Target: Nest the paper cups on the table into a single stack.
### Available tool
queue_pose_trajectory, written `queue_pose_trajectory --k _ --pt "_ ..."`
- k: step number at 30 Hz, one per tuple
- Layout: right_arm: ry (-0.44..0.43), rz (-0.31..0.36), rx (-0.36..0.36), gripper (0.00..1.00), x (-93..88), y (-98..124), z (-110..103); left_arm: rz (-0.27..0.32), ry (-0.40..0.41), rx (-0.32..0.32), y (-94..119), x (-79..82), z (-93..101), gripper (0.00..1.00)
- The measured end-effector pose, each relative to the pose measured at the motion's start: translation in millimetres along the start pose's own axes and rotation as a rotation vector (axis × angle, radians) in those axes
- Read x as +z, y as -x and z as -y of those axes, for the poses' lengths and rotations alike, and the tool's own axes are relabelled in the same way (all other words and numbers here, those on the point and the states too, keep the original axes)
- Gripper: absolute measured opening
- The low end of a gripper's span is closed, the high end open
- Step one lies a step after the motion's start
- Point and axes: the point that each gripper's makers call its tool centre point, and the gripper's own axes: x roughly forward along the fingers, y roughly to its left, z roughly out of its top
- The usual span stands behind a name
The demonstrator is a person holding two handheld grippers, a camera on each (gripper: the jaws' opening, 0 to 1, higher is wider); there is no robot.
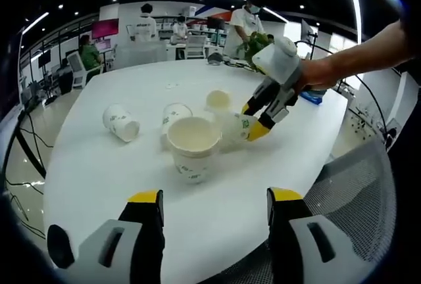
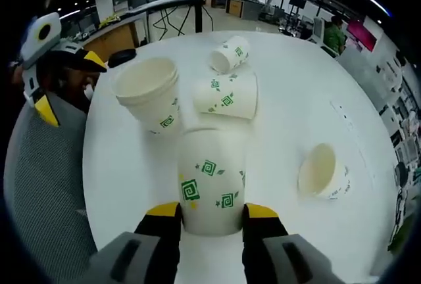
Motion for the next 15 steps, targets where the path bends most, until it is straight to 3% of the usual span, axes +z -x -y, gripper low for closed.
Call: queue_pose_trajectory --k 6,12,15 --pt "-0.006 0.046 -0.03 0.35 3.2 15.4 -0.6 0.017 -0.017 -0.028 -4.2 10.5 14.8 0.62" --pt "0.009 0.085 -0.05 0.35 11.7 33.7 -8.7 0.049 -0.009 -0.058 -6.8 32.5 23.8 0.62" --pt "0.03 0.1 -0.052 0.35 14.2 34.5 -12.3 0.051 -0.046 -0.063 -10.3 41.5 27.5 0.62"
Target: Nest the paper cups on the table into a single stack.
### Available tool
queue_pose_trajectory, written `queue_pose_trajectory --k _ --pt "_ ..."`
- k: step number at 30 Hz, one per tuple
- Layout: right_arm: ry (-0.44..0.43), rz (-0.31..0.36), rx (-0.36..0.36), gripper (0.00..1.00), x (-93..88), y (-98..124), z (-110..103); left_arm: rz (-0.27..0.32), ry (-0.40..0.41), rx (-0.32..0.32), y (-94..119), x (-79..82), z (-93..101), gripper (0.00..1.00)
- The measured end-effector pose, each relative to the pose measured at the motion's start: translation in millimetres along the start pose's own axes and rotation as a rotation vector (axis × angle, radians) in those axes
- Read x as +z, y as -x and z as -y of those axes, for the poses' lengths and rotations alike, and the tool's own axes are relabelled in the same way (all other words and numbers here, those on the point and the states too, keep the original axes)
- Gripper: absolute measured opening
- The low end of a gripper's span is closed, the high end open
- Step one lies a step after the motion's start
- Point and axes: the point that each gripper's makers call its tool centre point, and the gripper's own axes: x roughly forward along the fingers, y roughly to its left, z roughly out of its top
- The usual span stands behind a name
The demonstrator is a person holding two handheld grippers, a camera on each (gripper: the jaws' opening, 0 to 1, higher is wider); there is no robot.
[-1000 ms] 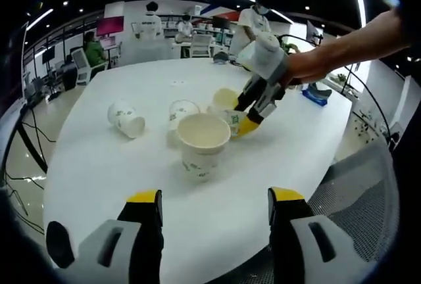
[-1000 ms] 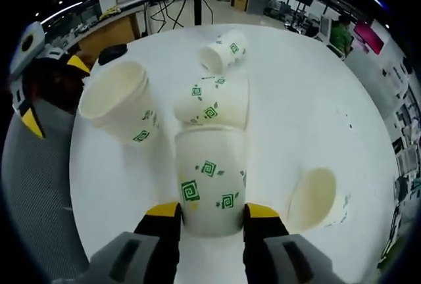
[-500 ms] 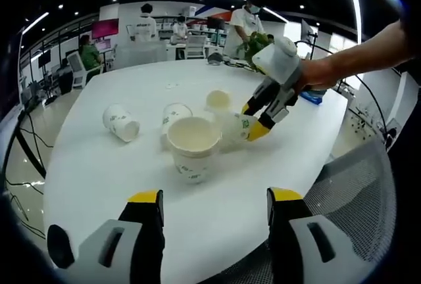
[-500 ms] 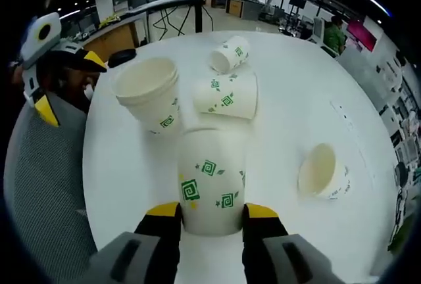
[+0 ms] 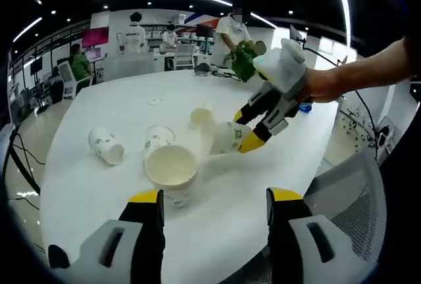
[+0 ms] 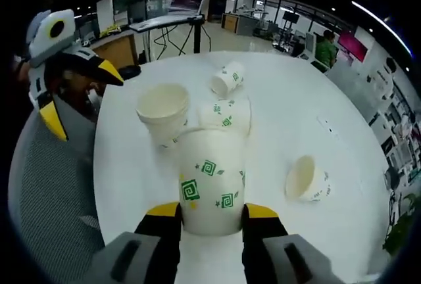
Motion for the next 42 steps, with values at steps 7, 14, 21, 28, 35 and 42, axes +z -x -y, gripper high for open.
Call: queue_pose_trajectory --k 7,14,21,28,35,42 --pt "0.069 0.044 0.013 0.35 19.3 10.1 -22.7 0.029 -0.012 -0.025 -3.6 24.5 4.6 0.61" --pt "0.153 0.102 0.028 0.35 43.0 17.5 -43.0 0.043 -0.001 -0.062 -13.0 32.2 11.9 0.58" --pt "0.239 0.143 0.039 0.35 60.3 22.8 -54.9 0.058 0.039 -0.094 -17.0 41.3 11.4 0.5" --pt "0.253 0.161 0.036 0.35 66.8 27.3 -57.1 0.062 0.088 -0.132 -21.7 43.1 10.5 0.39" --pt "0.288 0.203 0.042 0.35 78.9 35.8 -66.3 0.079 0.142 -0.187 -22.5 48.6 19.0 0.26" --pt "0.36 0.209 0.047 0.35 86.9 33.3 -77.7 0.092 0.186 -0.232 -17.8 52.2 28.0 0.21"
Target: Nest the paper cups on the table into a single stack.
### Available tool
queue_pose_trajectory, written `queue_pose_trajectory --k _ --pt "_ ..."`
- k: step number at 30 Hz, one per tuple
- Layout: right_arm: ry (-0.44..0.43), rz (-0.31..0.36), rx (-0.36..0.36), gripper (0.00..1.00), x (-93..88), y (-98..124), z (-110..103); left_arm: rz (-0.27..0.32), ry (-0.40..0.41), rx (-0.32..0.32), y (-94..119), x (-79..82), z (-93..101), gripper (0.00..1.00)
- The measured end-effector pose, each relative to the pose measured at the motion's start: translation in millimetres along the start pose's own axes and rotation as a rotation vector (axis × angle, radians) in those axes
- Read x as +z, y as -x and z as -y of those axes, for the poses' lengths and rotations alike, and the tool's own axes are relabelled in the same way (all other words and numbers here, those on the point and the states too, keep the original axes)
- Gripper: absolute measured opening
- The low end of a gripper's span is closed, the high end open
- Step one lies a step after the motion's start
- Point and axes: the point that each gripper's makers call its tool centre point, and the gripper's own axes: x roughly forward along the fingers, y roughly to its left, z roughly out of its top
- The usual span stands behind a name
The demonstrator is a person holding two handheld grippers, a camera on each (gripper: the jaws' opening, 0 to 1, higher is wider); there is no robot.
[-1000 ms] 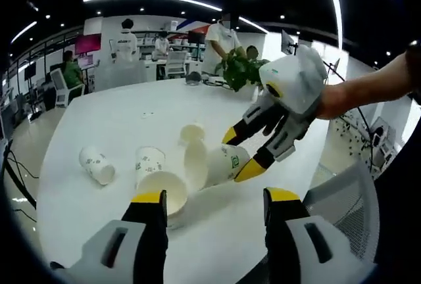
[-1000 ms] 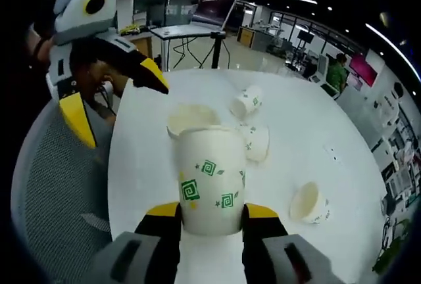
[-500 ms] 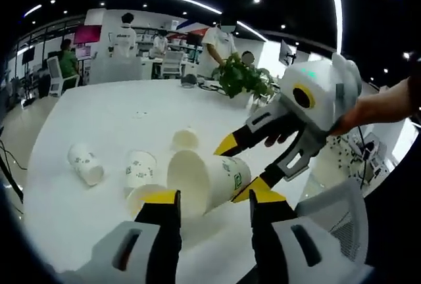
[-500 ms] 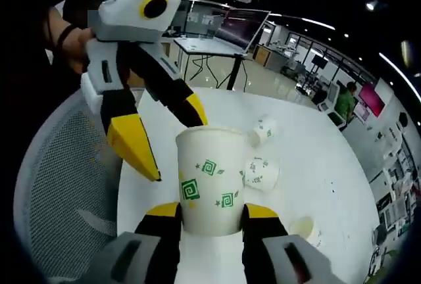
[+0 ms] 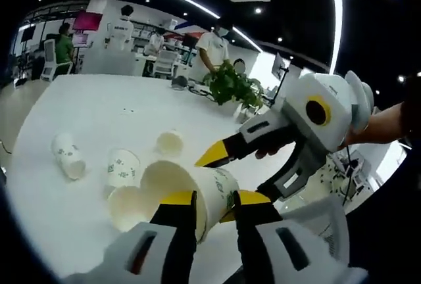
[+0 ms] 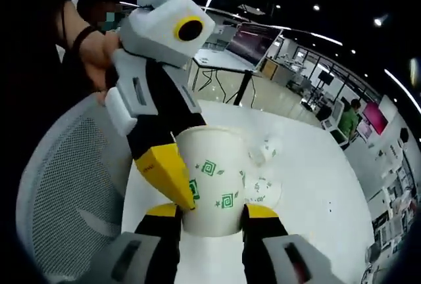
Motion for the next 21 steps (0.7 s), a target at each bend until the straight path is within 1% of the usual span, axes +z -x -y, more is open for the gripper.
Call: queue_pose_trajectory --k 2,5,7,10,13,15,18,20,21 --pt "0.0 0.01 0.01 0.35 3.5 -2.2 -3.6 0.015 0.04 -0.019 2.5 1.8 3.0 0.17" --pt "0.025 0.011 0.015 0.35 6.9 -5.3 -7.5 0.024 0.069 -0.037 5.6 4.1 1.6 0.11" --pt "0.038 0.009 0.016 0.35 8.3 -7.3 -8.8 0.025 0.073 -0.043 6.3 3.4 2.5 0.08" --pt "0.055 0.01 0.021 0.35 11.1 -11.1 -11.8 0.025 0.088 -0.063 7.9 3.0 9.7 0.0" --pt "0.062 0.005 0.02 0.35 11.2 -12.0 -12.1 0.026 0.082 -0.052 8.9 1.3 7.4 0.0" --pt "0.058 0.012 0.017 0.35 12.0 -11.9 -12.1 0.037 0.11 -0.057 10.2 0.8 3.6 0.0" --pt "0.036 0.021 0.012 0.36 13.0 -12.0 -12.1 0.046 0.125 -0.053 11.4 1.6 2.0 0.0" --pt "0.029 0.015 0.002 0.37 11.4 -12.6 -10.5 0.048 0.119 -0.044 11.8 2.8 2.4 0.0" --pt "0.026 0.002 -0.002 0.39 8.5 -13.0 -10.4 0.051 0.113 -0.037 12.5 4.4 1.1 0.0"
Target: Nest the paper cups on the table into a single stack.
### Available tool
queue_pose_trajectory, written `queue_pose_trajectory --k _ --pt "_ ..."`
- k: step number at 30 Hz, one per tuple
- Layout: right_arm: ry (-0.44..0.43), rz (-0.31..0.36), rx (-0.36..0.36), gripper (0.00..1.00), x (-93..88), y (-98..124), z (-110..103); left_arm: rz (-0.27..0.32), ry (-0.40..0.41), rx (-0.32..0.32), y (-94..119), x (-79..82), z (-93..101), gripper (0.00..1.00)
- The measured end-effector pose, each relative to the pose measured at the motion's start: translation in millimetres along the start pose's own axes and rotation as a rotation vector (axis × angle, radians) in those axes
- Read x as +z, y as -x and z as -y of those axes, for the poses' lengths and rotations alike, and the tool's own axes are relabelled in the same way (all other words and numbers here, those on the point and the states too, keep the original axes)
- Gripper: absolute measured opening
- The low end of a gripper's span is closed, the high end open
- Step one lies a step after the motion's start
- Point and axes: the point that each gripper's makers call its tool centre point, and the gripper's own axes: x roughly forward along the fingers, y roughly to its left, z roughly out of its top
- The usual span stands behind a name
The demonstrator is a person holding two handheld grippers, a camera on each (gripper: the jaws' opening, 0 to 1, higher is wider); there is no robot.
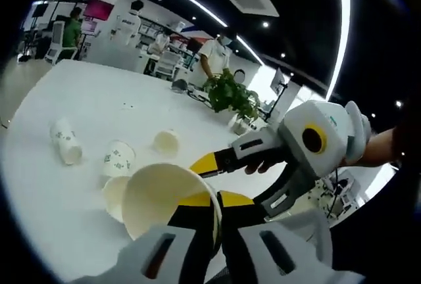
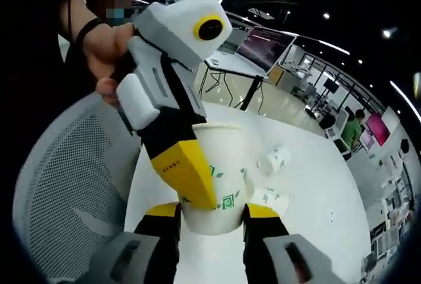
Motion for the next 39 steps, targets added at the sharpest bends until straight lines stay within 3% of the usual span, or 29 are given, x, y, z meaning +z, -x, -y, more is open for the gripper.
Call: queue_pose_trajectory --k 5,13,14,17,21,26,39 --pt "-0.019 -0.023 -0.024 0.55 -10.3 2.2 -1.2 0.0 -0.036 0.032 4.2 8.1 -7.3 0.0" --pt "-0.177 -0.001 -0.101 0.63 -28.1 13.0 2.6 -0.058 -0.108 0.093 15.4 12.0 -27.2 0.0" --pt "-0.192 -0.001 -0.106 0.63 -30.3 13.6 2.4 -0.072 -0.121 0.094 15.6 11.1 -28.7 0.0" --pt "-0.261 0.017 -0.126 0.63 -35.8 17.2 1.0 -0.184 -0.246 0.123 13.8 1.6 -39.7 0.0" --pt "-0.293 0.021 -0.142 0.63 -42.1 21.8 -1.1 -0.255 -0.358 0.13 9.1 2.0 -43.8 0.0" --pt "-0.323 0.021 -0.166 0.62 -49.1 26.5 -1.7 -0.318 -0.429 0.14 0.7 2.5 -54.1 0.0" --pt "-0.395 0.035 -0.206 0.63 -61.5 33.1 0.3 -0.502 -0.623 0.147 -12.1 -14.5 -65.0 0.0"
